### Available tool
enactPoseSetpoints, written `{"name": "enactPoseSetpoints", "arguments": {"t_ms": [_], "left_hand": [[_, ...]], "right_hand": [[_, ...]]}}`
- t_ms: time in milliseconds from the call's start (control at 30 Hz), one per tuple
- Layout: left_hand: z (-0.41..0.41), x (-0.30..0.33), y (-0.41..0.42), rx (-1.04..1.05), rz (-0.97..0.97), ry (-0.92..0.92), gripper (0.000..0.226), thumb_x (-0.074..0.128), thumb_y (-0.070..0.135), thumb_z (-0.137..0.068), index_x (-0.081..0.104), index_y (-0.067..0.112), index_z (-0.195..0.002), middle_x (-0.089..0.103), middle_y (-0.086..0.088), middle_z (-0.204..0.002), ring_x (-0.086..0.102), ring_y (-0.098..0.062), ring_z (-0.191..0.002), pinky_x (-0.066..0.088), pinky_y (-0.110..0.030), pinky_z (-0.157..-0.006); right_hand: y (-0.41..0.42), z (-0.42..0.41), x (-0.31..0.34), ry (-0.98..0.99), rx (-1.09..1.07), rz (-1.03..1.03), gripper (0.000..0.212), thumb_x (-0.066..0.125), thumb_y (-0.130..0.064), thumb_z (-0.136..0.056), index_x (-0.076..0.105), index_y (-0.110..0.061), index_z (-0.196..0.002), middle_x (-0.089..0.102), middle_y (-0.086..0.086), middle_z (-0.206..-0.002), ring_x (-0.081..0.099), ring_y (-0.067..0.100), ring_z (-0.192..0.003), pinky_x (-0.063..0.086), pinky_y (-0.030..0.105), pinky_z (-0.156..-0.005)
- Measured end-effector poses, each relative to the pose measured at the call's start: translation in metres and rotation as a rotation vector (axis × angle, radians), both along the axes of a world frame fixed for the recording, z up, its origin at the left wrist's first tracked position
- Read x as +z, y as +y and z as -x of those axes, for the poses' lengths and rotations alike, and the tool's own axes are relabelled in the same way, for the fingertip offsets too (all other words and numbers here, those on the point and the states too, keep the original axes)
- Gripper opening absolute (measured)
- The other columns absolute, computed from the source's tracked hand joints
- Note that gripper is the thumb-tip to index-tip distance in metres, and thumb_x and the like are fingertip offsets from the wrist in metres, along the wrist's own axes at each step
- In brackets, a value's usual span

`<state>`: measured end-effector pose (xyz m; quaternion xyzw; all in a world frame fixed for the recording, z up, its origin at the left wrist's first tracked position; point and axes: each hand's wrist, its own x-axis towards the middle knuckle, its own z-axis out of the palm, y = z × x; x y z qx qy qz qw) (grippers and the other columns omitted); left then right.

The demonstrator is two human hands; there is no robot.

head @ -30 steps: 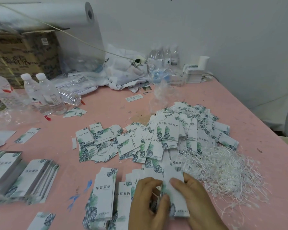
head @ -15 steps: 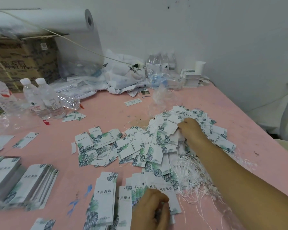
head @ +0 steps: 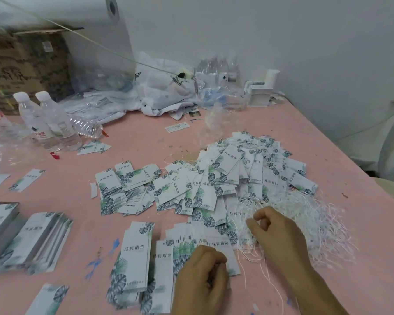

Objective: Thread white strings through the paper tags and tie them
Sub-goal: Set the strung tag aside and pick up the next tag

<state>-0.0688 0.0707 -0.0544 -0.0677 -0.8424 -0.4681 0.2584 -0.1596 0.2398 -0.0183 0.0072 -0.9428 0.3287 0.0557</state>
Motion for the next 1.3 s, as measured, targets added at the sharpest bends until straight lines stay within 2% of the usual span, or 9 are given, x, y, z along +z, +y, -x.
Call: {"name": "enactPoseSetpoints", "arguments": {"t_ms": [233, 333, 500, 633, 767, 933, 1067, 1200, 1300], "left_hand": [[0.001, -0.002, 0.001, 0.023, 0.015, 0.007, 0.028, 0.069, 0.004, -0.076, 0.063, 0.031, -0.081, 0.058, 0.021, -0.086, 0.055, -0.004, -0.061, 0.043, -0.015, -0.054], [0.001, -0.003, 0.000, 0.029, 0.016, 0.011, 0.029, 0.068, 0.004, -0.075, 0.062, 0.032, -0.083, 0.058, 0.021, -0.087, 0.055, -0.004, -0.061, 0.043, -0.014, -0.053], [0.000, -0.003, 0.000, 0.153, 0.085, 0.053, 0.019, 0.062, 0.020, -0.078, 0.061, 0.034, -0.089, 0.058, 0.020, -0.096, 0.055, 0.002, -0.075, 0.041, -0.007, -0.061], [0.001, -0.006, -0.002, 0.301, 0.334, -0.023, 0.044, 0.062, 0.039, -0.072, 0.072, 0.010, -0.104, 0.065, -0.005, -0.105, 0.056, -0.019, -0.100, 0.051, -0.031, -0.084], [0.001, -0.008, 0.000, 0.307, 0.558, -0.196, 0.054, 0.071, 0.049, -0.060, 0.075, 0.011, -0.097, 0.070, -0.006, -0.101, 0.069, -0.030, -0.091, 0.057, -0.044, -0.078], [0.000, -0.005, 0.000, 0.299, 0.459, -0.195, 0.048, 0.051, 0.045, -0.071, 0.075, 0.011, -0.096, 0.070, -0.002, -0.100, 0.066, -0.024, -0.091, 0.045, -0.033, -0.084], [0.000, -0.004, -0.001, 0.309, 0.355, -0.156, 0.036, 0.059, 0.031, -0.076, 0.073, 0.008, -0.100, 0.070, -0.004, -0.102, 0.065, -0.023, -0.095, 0.039, -0.030, -0.084], [-0.002, -0.006, -0.001, 0.309, 0.138, -0.168, 0.034, 0.064, 0.020, -0.077, 0.067, 0.011, -0.110, 0.064, -0.001, -0.112, 0.059, -0.021, -0.103, 0.047, -0.033, -0.090], [-0.005, -0.005, 0.000, 0.307, 0.018, -0.154, 0.030, 0.062, 0.023, -0.081, 0.065, 0.017, -0.110, 0.059, 0.005, -0.115, 0.052, -0.010, -0.110, 0.038, -0.016, -0.095]], "right_hand": [[0.002, 0.004, -0.013, 0.006, -0.010, -0.087, 0.017, 0.060, -0.040, -0.091, 0.063, -0.032, -0.105, 0.051, -0.016, -0.067, 0.057, 0.003, -0.065, 0.039, 0.024, -0.055], [0.000, 0.006, -0.014, 0.037, 0.003, -0.073, 0.004, 0.062, -0.036, -0.091, 0.063, -0.032, -0.092, 0.057, -0.016, -0.066, 0.056, 0.000, -0.061, 0.035, 0.021, -0.050], [0.001, 0.006, -0.018, 0.062, 0.012, 0.008, 0.018, 0.063, -0.025, -0.089, 0.057, -0.030, -0.074, 0.055, -0.010, -0.055, 0.053, 0.004, -0.049, 0.034, 0.021, -0.044], [0.002, 0.004, -0.022, 0.052, 0.016, 0.029, 0.018, 0.064, -0.026, -0.087, 0.056, -0.031, -0.072, 0.059, -0.016, -0.061, 0.055, 0.004, -0.051, 0.034, 0.018, -0.043], [0.000, 0.001, -0.018, 0.062, 0.024, 0.047, 0.014, 0.065, -0.028, -0.086, 0.055, -0.032, -0.076, 0.056, -0.010, -0.060, 0.053, 0.006, -0.051, 0.040, 0.024, -0.044], [-0.008, -0.018, -0.010, 0.180, 0.381, -0.040, 0.007, 0.067, -0.036, -0.079, 0.063, -0.036, -0.084, 0.054, -0.018, -0.075, 0.055, 0.002, -0.073, 0.043, 0.016, -0.061], [-0.013, -0.022, -0.013, 0.020, 0.771, -0.185, 0.052, 0.059, -0.052, -0.075, 0.058, -0.032, -0.124, 0.044, -0.025, -0.121, 0.035, -0.009, -0.114, 0.026, 0.009, -0.096], [-0.013, -0.019, -0.009, 0.086, 0.814, -0.175, 0.050, 0.059, -0.050, -0.080, 0.061, -0.026, -0.125, 0.050, -0.017, -0.128, 0.044, -0.003, -0.117, 0.029, 0.012, -0.097], [-0.013, -0.022, -0.006, 0.151, 0.804, -0.190, 0.037, 0.059, -0.044, -0.085, 0.069, -0.023, -0.114, 0.061, -0.013, -0.122, 0.055, 0.002, -0.110, 0.038, 0.014, -0.093]]}}
